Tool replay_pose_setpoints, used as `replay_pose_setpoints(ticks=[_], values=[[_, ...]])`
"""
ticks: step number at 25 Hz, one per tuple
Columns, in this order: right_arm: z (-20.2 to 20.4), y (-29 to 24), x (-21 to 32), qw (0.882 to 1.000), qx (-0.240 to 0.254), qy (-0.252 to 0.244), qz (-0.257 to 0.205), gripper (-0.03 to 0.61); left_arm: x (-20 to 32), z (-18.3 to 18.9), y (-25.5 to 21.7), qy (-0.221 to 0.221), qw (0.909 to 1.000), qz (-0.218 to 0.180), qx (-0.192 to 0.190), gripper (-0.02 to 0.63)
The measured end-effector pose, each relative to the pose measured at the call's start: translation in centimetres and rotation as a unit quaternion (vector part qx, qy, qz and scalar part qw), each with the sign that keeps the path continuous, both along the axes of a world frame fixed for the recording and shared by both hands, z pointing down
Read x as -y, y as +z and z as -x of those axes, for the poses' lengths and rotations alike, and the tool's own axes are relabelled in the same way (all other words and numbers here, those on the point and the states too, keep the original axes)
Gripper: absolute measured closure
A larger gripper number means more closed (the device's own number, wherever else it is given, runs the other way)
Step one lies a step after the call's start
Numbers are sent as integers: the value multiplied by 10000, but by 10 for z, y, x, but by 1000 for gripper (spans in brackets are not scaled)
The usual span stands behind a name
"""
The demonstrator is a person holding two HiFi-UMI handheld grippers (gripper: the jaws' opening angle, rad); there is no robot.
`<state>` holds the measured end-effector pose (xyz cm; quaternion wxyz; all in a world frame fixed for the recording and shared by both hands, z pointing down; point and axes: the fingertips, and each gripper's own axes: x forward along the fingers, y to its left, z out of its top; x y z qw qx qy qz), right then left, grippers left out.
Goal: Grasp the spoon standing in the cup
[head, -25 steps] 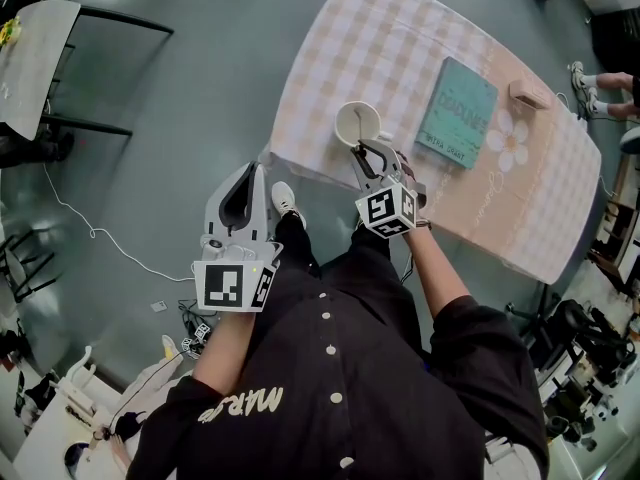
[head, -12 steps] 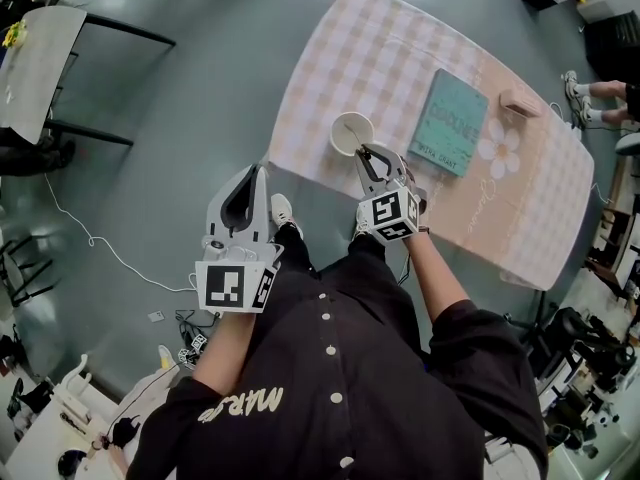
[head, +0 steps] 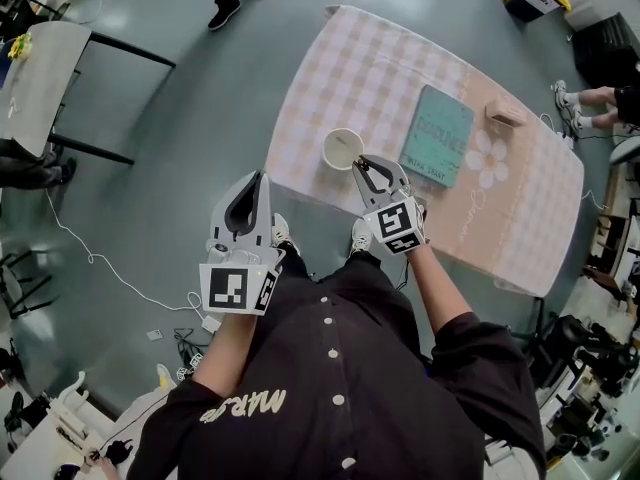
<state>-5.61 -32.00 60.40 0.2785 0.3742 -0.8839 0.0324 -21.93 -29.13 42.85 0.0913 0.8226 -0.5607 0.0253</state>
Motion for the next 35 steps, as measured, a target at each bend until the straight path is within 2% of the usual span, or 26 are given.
replay_pose_setpoints(ticks=[8,14,18,25,35], values=[[-10,-65,1,9975,687,100,-125,526,3,-11,-13,116,9998,-172,6,603],[-17,-114,1,9926,1096,212,-470,526,9,-14,-24,183,9993,-326,17,603],[-22,-147,-9,9855,1498,396,-686,526,-1,-8,-27,211,9987,-457,36,603],[-46,-216,12,9705,1972,668,-1215,526,24,-12,-50,169,9974,-698,74,603],[-70,-268,14,9466,2543,1084,-1659,526,32,9,-55,17,9970,-768,133,603]])
